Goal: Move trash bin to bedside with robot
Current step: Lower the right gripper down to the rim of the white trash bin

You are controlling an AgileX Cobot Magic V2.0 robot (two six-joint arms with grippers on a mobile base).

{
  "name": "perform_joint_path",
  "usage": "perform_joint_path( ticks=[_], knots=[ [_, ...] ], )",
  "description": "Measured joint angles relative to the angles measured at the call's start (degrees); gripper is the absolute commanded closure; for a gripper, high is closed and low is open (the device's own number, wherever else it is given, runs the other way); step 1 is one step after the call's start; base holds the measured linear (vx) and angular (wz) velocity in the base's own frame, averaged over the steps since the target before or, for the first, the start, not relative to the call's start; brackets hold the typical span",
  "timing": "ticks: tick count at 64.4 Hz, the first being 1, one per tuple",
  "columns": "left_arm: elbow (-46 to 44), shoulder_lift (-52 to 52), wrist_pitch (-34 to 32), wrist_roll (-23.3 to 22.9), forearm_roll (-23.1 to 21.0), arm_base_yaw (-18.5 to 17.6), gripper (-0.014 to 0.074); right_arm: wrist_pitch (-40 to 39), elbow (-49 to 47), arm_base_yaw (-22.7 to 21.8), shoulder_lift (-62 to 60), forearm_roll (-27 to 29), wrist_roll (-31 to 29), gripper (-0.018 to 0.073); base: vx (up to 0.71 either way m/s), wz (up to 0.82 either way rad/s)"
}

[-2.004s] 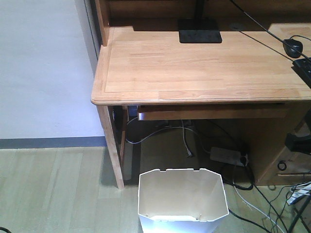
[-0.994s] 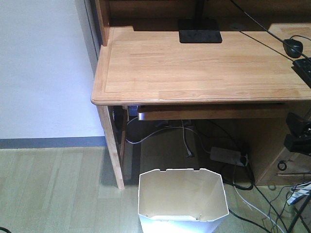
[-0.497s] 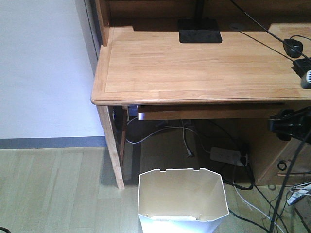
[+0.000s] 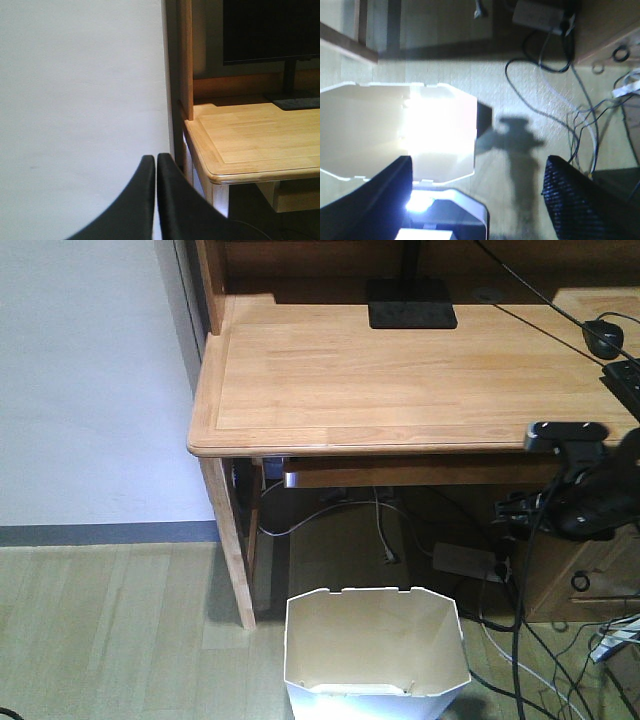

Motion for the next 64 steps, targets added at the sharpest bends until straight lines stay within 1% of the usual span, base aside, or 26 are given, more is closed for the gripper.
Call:
perform_joint_path(
  ticks=[11, 17, 38, 64],
  knots=[
    [0.0, 0.0, 0.0, 0.0, 0.0, 0.0, 0.0603, -1.6, -3.6, 0.0, 11.6, 4.9, -5.7, 0.0049, 0.0, 0.0],
    [0.0, 0.0, 0.0, 0.0, 0.0, 0.0, 0.0603, -3.6, -5.2, 0.0, 17.4, 6.4, -7.2, 0.0046, 0.0, 0.0],
    [0.0, 0.0, 0.0, 0.0, 0.0, 0.0, 0.0603, -7.9, -12.9, 0.0, 36.4, 7.0, -8.9, 0.0043, 0.0, 0.0],
    [0.0, 0.0, 0.0, 0.0, 0.0, 0.0, 0.0603, -9.8, -24.5, 0.0, 53.5, 7.2, -12.7, 0.0043, 0.0, 0.0]
  ],
)
